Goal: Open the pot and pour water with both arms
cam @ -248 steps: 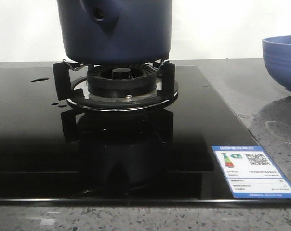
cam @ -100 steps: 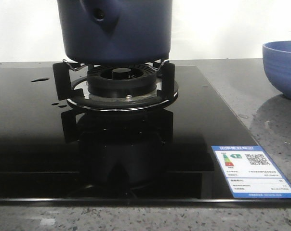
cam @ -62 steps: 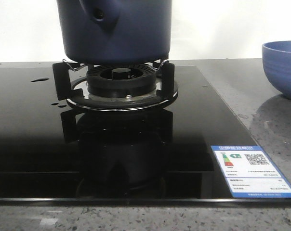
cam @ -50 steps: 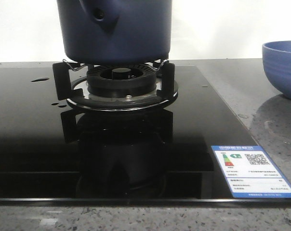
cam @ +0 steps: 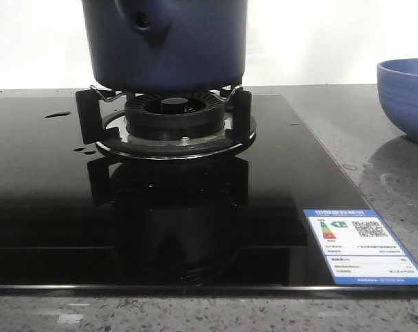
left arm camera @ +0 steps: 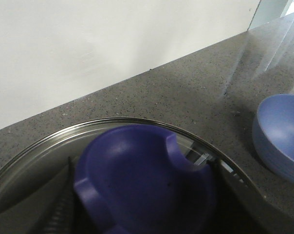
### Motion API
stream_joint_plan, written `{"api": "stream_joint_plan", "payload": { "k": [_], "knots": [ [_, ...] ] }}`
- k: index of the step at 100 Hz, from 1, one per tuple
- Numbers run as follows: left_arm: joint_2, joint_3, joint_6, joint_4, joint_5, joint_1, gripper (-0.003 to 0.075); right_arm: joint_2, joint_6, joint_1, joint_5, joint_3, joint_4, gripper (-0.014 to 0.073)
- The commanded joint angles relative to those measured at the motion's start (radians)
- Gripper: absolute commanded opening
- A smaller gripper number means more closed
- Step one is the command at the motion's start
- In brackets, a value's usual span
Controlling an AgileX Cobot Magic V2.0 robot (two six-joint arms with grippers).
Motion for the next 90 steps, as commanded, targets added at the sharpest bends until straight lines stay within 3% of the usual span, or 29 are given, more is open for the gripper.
{"api": "stream_joint_plan", "payload": {
  "k": [1,49,77,90],
  "knots": [
    [-0.035,-0.043,0.006,-0.03,-0.069,-0.007,0.0327,-0.035,-0.002,-0.004,-0.046,-0.029,0.023,0.057],
    [-0.033,-0.043,0.006,-0.026,-0.06,-0.007,0.033,-0.035,-0.002,-0.004,-0.05,-0.029,0.032,0.057],
    [-0.033,-0.043,0.008,0.015,-0.005,-0.005,0.0463,-0.035,-0.002,-0.004,-0.05,-0.029,0.034,0.057],
    [-0.033,-0.043,0.008,0.015,-0.007,-0.005,0.0578,-0.035,-0.002,-0.004,-0.05,-0.029,0.035,0.057]
  ]
}}
